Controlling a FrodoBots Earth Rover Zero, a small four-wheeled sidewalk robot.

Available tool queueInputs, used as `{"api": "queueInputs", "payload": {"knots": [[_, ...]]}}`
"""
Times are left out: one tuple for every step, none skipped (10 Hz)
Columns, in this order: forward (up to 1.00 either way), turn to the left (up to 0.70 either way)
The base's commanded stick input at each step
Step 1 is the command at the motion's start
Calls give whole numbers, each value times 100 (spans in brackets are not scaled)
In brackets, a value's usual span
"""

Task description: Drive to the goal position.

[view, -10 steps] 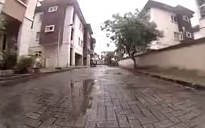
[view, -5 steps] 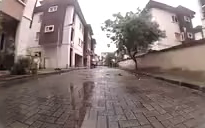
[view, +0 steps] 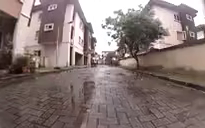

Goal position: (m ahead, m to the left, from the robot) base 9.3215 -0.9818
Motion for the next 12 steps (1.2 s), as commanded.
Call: {"api": "queueInputs", "payload": {"knots": [[50,0],[50,0],[50,0],[50,0],[50,0],[50,0],[50,0],[50,0],[50,0],[50,0],[50,0],[50,0]]}}
